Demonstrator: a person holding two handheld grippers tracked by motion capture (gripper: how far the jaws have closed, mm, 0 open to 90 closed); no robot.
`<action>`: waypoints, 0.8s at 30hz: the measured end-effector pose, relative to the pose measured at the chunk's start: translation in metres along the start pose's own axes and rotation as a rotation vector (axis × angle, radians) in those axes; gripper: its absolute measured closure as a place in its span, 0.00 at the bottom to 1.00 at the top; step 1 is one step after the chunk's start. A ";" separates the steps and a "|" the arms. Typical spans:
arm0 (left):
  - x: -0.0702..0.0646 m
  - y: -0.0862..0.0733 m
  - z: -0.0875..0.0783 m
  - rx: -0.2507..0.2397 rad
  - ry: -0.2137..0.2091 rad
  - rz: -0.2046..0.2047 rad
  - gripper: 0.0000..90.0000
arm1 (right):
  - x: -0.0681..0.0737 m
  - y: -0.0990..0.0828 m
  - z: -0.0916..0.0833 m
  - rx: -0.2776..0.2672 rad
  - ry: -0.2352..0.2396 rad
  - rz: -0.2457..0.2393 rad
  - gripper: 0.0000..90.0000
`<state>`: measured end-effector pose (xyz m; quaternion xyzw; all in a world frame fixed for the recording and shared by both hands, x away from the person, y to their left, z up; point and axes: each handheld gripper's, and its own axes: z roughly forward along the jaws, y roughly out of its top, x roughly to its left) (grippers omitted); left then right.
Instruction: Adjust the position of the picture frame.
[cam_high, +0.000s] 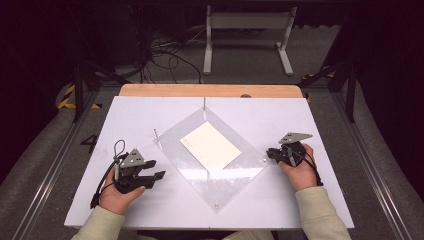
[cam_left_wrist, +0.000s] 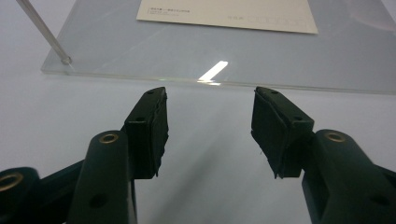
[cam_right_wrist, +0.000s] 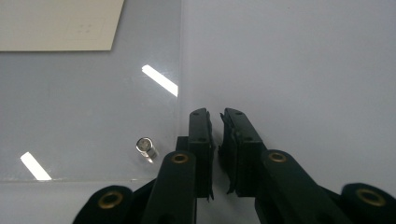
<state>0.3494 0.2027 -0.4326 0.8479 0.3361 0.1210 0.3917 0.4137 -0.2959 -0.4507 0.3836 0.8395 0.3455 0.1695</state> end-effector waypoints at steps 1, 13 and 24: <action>0.000 0.000 0.000 0.002 0.002 0.002 0.51 | 0.001 0.000 0.000 0.001 0.029 -0.006 0.97; 0.015 -0.007 0.001 0.016 0.022 -0.067 0.60 | 0.026 -0.001 -0.003 0.044 0.146 -0.050 1.00; 0.037 -0.020 0.003 0.052 0.092 -0.181 0.64 | 0.064 -0.002 -0.006 0.074 0.253 -0.106 1.00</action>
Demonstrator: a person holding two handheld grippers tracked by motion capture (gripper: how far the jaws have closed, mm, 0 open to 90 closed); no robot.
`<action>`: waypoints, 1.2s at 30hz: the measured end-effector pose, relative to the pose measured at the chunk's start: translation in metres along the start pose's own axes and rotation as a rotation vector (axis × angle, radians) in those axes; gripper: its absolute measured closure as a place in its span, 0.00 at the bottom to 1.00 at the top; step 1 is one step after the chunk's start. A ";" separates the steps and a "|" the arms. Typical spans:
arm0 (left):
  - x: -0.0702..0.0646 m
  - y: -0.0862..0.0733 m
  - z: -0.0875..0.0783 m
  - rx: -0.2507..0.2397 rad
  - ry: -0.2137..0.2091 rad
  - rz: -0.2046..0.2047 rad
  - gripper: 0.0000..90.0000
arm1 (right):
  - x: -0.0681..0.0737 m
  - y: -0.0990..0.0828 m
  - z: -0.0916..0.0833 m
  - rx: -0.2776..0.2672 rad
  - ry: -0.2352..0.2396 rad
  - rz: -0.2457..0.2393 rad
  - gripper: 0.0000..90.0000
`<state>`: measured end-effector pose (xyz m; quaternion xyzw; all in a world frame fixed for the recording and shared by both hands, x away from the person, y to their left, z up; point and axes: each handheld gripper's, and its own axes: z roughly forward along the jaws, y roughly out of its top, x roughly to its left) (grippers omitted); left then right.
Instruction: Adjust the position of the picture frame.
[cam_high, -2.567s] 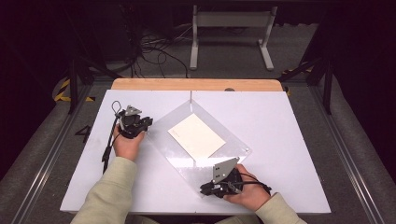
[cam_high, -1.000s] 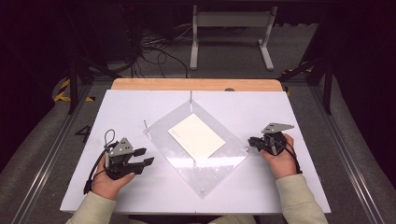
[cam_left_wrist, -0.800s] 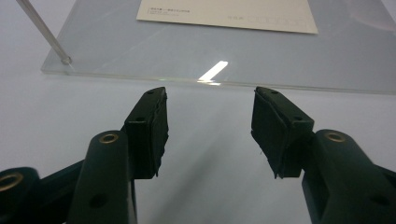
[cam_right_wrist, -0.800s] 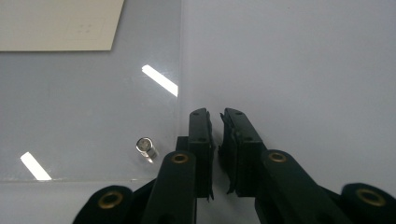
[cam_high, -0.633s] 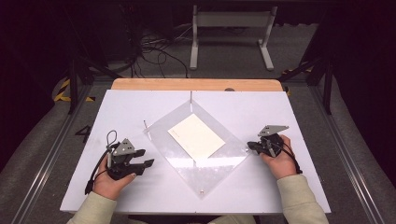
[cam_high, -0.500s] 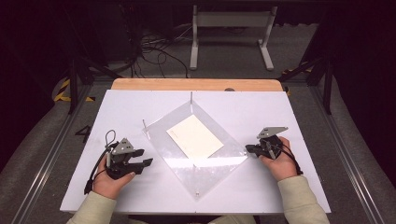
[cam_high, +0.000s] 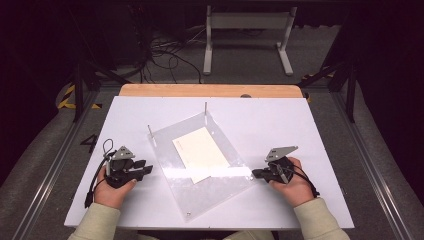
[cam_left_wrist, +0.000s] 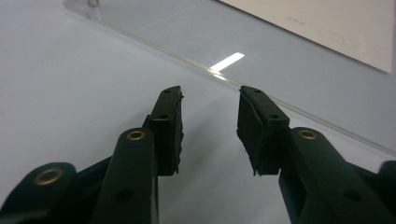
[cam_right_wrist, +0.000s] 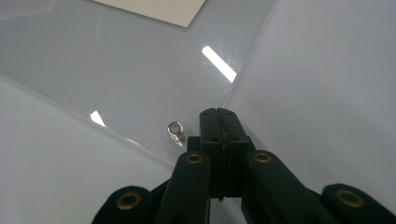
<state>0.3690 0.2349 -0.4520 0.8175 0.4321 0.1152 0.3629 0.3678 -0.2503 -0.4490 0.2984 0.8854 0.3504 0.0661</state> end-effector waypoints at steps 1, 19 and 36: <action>0.002 -0.001 0.002 0.002 0.018 0.000 0.64 | 0.005 0.000 0.001 0.003 0.005 -0.011 1.00; 0.011 0.008 0.021 0.008 0.129 -0.050 1.00 | 0.034 0.003 0.003 0.001 0.036 -0.072 0.98; 0.004 0.067 0.071 0.050 0.150 0.011 1.00 | 0.019 -0.009 -0.031 -0.101 -0.050 0.011 0.98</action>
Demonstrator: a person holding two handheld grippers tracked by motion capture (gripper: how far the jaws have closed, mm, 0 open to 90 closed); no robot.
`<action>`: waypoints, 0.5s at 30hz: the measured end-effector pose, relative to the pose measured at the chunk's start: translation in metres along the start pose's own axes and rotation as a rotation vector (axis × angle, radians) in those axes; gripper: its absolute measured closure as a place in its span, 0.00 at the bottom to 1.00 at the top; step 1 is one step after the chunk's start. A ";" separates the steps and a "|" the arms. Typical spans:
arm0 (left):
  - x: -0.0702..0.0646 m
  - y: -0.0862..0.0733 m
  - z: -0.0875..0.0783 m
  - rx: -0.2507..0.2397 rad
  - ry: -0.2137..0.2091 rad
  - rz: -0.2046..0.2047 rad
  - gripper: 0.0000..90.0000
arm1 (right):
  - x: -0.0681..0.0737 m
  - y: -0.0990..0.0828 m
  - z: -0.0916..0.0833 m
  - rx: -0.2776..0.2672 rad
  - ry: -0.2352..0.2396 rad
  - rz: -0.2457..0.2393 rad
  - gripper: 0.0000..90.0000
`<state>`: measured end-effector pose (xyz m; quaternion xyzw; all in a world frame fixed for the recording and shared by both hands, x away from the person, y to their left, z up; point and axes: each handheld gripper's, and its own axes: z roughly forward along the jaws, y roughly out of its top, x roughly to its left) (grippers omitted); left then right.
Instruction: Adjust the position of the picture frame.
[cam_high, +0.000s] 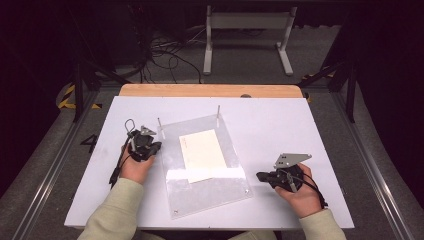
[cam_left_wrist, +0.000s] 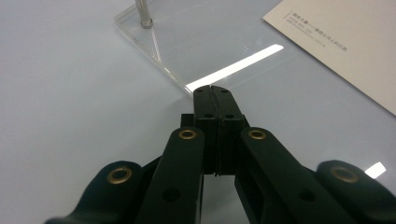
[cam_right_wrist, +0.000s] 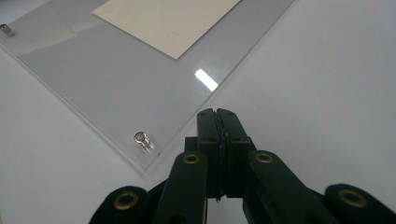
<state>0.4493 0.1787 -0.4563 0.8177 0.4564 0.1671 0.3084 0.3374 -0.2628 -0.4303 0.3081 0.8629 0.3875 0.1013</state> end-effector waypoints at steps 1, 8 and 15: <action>-0.004 0.006 0.004 0.009 0.014 0.018 1.00 | 0.000 -0.001 -0.001 0.000 0.002 0.003 0.98; -0.024 0.030 0.022 0.022 0.031 0.078 1.00 | -0.006 -0.013 -0.007 0.021 0.012 0.045 0.98; -0.036 0.039 0.036 -0.038 -0.012 0.107 1.00 | -0.007 -0.019 -0.013 0.019 0.011 0.062 0.97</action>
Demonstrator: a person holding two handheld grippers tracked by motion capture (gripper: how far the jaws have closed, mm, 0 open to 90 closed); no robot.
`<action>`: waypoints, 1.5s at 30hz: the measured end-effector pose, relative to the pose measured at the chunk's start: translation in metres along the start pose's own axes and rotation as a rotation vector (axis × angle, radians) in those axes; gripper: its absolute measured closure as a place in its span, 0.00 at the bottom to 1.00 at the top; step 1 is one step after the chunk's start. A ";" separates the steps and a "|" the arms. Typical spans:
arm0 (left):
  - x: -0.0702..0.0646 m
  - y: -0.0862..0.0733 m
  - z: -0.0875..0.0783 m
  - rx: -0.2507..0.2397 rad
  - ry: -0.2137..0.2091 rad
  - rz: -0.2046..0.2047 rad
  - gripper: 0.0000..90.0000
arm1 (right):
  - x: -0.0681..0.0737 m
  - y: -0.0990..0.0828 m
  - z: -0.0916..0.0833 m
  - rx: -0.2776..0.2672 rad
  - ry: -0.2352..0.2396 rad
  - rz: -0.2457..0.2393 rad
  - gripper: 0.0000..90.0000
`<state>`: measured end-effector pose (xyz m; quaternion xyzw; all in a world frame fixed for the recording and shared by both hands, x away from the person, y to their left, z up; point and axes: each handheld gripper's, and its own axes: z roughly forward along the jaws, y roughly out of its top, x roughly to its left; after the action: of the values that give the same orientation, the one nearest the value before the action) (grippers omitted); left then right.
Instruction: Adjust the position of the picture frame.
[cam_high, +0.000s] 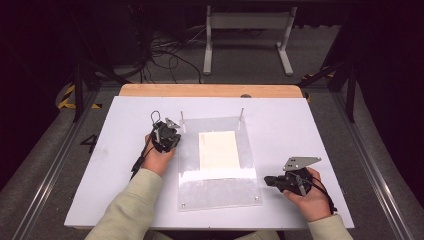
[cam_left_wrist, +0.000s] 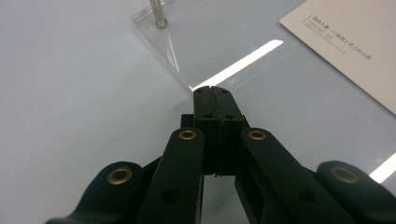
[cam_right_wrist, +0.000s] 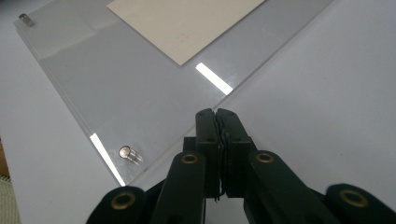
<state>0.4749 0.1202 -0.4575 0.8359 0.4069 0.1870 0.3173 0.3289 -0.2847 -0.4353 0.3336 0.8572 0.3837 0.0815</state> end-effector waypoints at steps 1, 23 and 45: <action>0.001 -0.001 0.001 -0.014 -0.016 -0.004 1.00 | 0.001 0.000 0.000 0.005 0.005 -0.002 0.97; -0.065 -0.091 -0.114 -0.175 -0.474 0.296 0.76 | 0.033 -0.007 0.009 0.016 0.155 -0.231 0.78; -0.092 -0.102 -0.103 -0.040 -0.504 0.440 0.89 | 0.037 -0.008 0.013 0.046 0.152 -0.300 0.92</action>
<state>0.3039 0.1335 -0.4566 0.9173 0.1214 0.0464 0.3764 0.3016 -0.2572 -0.4463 0.1735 0.9097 0.3716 0.0651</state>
